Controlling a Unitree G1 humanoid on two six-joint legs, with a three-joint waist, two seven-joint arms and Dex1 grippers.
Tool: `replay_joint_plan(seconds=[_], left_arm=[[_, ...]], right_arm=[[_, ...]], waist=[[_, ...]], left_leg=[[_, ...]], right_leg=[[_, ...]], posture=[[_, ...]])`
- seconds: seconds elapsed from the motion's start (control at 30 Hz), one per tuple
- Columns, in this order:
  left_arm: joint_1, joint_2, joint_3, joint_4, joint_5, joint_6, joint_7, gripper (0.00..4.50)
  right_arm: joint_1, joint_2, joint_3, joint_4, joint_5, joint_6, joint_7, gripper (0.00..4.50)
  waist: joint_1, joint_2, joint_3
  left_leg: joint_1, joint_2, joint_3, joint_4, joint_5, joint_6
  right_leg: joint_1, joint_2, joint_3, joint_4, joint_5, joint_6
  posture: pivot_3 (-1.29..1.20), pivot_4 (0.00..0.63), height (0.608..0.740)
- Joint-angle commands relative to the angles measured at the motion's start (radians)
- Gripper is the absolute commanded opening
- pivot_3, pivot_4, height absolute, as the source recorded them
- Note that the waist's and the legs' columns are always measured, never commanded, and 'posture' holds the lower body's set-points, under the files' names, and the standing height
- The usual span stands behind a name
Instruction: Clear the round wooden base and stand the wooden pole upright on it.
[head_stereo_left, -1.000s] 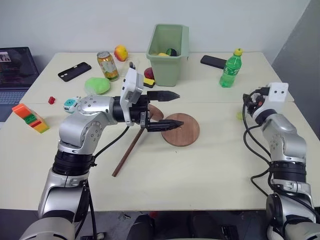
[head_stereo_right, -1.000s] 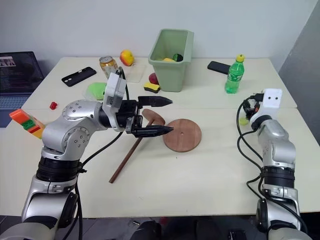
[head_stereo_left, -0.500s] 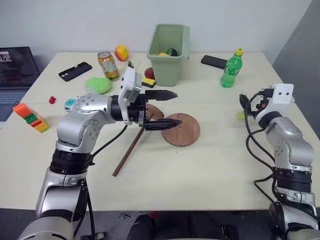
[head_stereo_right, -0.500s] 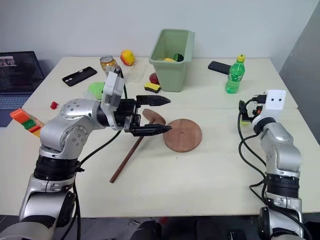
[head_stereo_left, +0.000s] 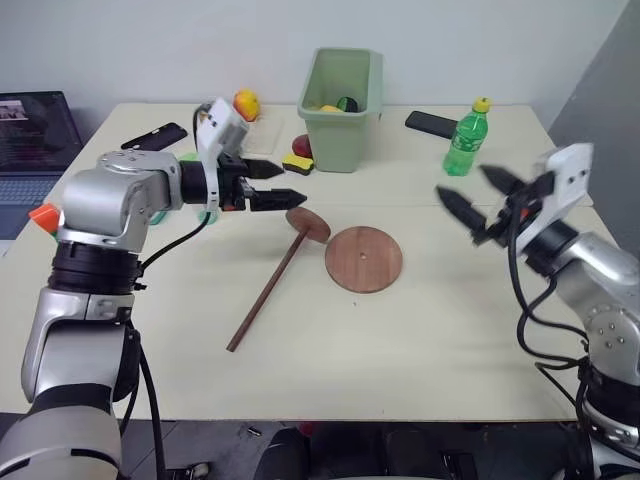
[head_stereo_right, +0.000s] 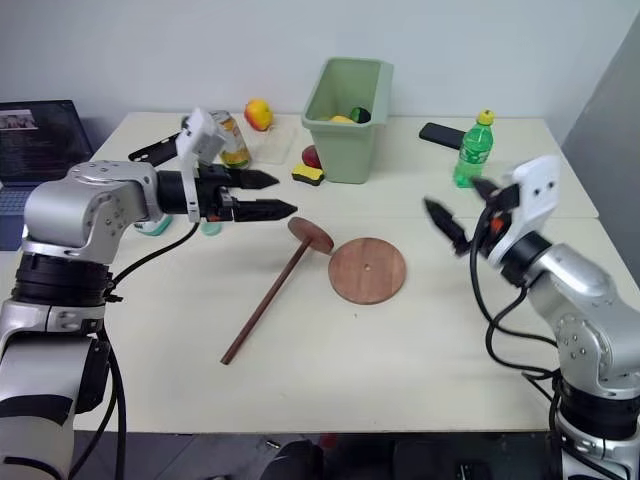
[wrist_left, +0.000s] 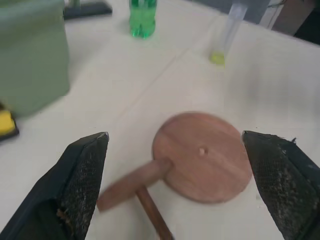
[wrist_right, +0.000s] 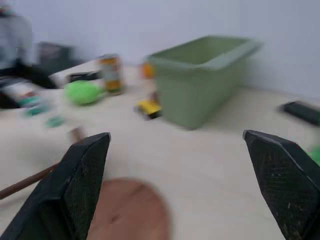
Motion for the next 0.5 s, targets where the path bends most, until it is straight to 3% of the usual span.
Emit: replay_joint_plan(seconds=[0.03, 0.2, 0.5], left_arm=[[-0.049, 0.020, -0.130, 0.055, 0.091, 0.021, -0.104, 4.50], [-0.057, -0.021, -0.200, 0.107, 0.148, 0.056, -0.119, 4.50], [-0.028, -0.101, -0.251, 0.203, 0.274, -0.074, -0.081, 4.50]], right_arm=[[0.103, -0.053, 0.074, -0.084, 0.073, -0.011, 0.153, 4.47], [0.170, -0.091, 0.166, -0.115, 0.025, -0.073, 0.222, 4.47], [0.200, -0.088, 0.226, -0.154, -0.010, -0.121, 0.207, 4.47]], waist=[[0.001, 0.000, 0.000], [-0.003, -0.001, 0.001], [-0.002, -0.002, 0.001]], left_leg=[[0.000, 0.000, 0.000, 0.000, 0.000, 0.000], [0.000, 0.000, 0.000, 0.000, 0.000, 0.000], [0.000, 0.001, 0.000, 0.000, 0.000, 0.000]], right_leg=[[0.000, 0.000, 0.000, 0.000, 0.000, 0.000], [0.000, 0.000, 0.000, 0.000, 0.000, 0.000], [0.000, 0.000, 0.000, 0.000, 0.000, 0.000]], posture=[[0.00, 0.150, 0.740], [0.00, 0.150, 0.740], [0.00, 0.150, 0.740]])
